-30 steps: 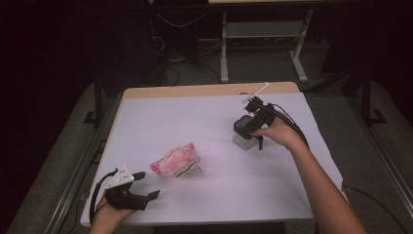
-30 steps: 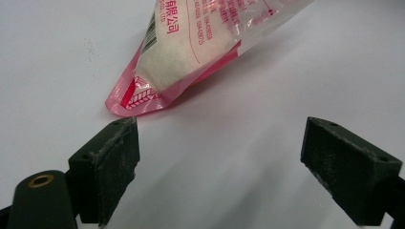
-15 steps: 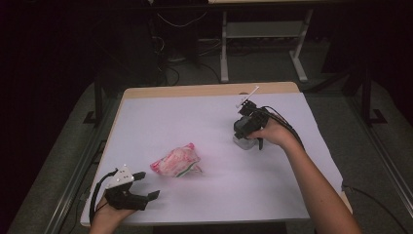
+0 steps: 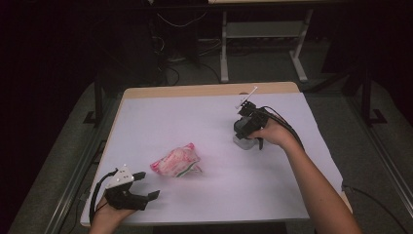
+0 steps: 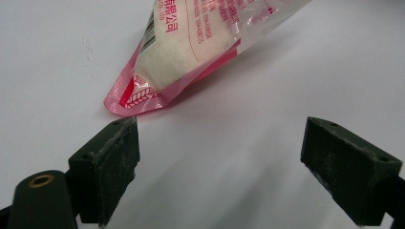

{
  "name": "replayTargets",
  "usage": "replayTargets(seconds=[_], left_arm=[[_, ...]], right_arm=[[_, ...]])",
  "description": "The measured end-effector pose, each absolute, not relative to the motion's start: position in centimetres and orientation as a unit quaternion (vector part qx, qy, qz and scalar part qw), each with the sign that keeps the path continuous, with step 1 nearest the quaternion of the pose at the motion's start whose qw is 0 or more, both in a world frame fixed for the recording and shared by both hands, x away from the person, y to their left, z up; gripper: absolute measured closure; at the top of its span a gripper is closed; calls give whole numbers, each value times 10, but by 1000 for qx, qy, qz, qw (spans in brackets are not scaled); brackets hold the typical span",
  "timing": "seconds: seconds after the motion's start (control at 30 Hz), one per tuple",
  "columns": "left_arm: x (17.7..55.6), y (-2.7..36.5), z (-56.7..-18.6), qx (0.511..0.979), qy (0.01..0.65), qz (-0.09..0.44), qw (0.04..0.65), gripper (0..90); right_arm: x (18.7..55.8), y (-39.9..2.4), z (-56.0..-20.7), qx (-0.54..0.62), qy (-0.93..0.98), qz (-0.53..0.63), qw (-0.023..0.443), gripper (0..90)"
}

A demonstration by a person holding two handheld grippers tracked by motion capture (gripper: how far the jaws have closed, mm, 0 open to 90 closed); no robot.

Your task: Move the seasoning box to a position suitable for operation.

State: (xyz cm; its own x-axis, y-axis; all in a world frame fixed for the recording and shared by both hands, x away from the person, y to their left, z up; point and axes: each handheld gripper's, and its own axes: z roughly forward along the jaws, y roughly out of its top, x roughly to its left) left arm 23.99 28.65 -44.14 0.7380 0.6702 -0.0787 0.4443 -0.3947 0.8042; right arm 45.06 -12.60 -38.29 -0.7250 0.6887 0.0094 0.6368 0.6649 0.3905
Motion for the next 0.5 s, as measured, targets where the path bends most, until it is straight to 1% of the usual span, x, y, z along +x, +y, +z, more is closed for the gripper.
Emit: replayTargets(seconds=[0.27, 0.5], left_arm=[[240, 287, -442, 825, 339, 129, 434, 126], [240, 287, -442, 824, 340, 128, 434, 126]], right_arm=[[448, -128, -380, 357, 913, 185, 69, 148], [438, -133, -368, 345, 914, 201, 69, 149]])
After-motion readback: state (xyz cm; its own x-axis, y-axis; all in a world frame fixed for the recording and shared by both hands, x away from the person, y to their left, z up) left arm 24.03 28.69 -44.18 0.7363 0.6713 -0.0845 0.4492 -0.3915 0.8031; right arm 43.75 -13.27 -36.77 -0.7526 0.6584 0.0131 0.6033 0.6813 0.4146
